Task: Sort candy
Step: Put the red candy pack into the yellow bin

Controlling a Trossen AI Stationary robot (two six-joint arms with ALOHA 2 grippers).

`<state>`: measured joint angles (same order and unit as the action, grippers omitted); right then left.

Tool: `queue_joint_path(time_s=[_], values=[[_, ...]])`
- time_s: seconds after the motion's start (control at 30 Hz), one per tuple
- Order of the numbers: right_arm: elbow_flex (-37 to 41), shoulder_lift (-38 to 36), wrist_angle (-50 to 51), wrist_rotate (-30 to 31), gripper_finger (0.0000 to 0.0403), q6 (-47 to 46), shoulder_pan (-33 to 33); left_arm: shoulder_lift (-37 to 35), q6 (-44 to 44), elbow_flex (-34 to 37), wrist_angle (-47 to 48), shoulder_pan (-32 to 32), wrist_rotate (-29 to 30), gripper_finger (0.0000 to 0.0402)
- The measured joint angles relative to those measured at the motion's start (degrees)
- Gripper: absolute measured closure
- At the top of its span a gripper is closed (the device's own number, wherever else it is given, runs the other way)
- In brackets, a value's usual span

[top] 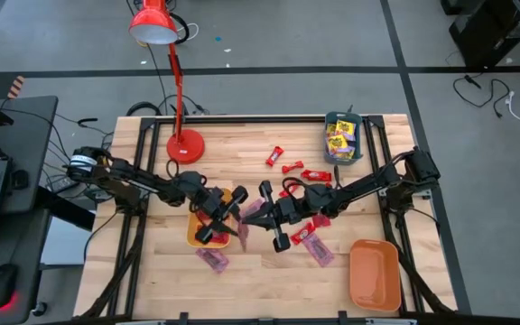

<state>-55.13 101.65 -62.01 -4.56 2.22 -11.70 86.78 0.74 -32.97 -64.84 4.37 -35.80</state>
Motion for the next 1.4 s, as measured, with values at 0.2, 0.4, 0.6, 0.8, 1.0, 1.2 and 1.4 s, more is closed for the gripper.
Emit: queue_joint_path(time_s=[0.2,0.4,0.6,0.8,1.0,1.2,1.4], values=[[0.0,0.0,2.6,0.0,0.0403,0.4,0.5,0.0,-0.2,0.0,0.0,0.6,-4.9,0.0289],[0.0,0.0,3.1,-1.8,0.0403,1.6,0.5,0.0,1.5,0.0,0.0,0.6,-5.7,0.0289],[0.0,0.0,3.9,-3.9,0.0403,3.7,0.5,0.0,4.0,0.0,0.0,0.6,-7.9,0.0289],[0.0,0.0,4.3,-3.9,0.0403,4.8,0.5,0.0,6.2,0.0,0.0,0.6,-8.0,0.0289],[0.0,0.0,8.4,-3.9,0.0403,8.5,0.5,0.0,10.1,0.0,0.4,0.5,-10.5,0.0289],[0.0,0.0,8.7,-4.1,0.0403,9.7,0.5,0.0,11.3,0.0,3.5,0.5,-11.9,0.0289],[0.0,-0.8,14.4,1.9,0.0403,5.1,0.3,0.0,11.6,0.0,10.2,-1.8,-13.2,0.0289]])
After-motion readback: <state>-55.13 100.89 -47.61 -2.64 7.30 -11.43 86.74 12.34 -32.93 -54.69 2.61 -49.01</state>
